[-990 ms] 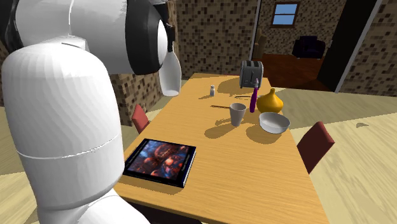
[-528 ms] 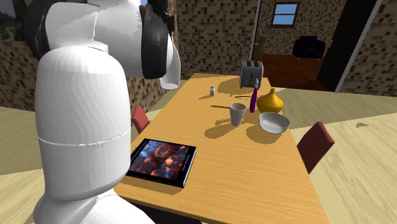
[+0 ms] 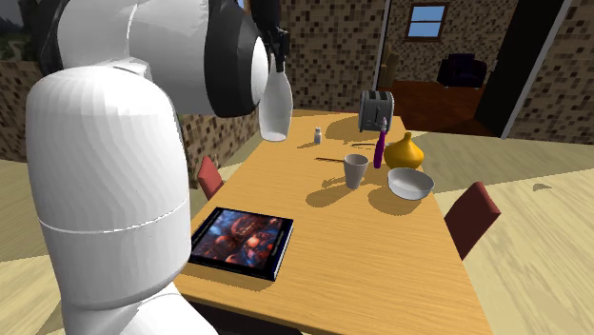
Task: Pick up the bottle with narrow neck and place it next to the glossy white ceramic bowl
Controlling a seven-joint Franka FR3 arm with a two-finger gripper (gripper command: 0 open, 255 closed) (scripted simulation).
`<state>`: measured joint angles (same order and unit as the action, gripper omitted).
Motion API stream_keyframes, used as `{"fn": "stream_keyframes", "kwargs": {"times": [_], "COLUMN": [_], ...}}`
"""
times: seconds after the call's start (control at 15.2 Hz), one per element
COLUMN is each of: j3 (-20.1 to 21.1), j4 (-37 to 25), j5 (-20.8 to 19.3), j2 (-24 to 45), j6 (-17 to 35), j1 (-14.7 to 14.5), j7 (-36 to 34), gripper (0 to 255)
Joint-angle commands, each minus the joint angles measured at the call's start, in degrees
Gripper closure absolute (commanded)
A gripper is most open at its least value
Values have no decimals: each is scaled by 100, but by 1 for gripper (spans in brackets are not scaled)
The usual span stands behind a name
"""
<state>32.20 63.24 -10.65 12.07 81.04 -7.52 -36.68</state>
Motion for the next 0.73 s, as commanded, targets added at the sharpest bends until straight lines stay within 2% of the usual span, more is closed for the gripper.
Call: {"fn": "stream_keyframes", "kwargs": {"times": [0.0, 0.33, 0.66], "j3": [-90, -326, -546], "j4": [294, 710, 854], "j5": [119, 280, 328], "j2": [-107, -151, 10], "j6": [233, 662, 991], "j1": [230, 694, 1053], "j7": [249, 856, 1402], "gripper": [255, 255, 255]}}
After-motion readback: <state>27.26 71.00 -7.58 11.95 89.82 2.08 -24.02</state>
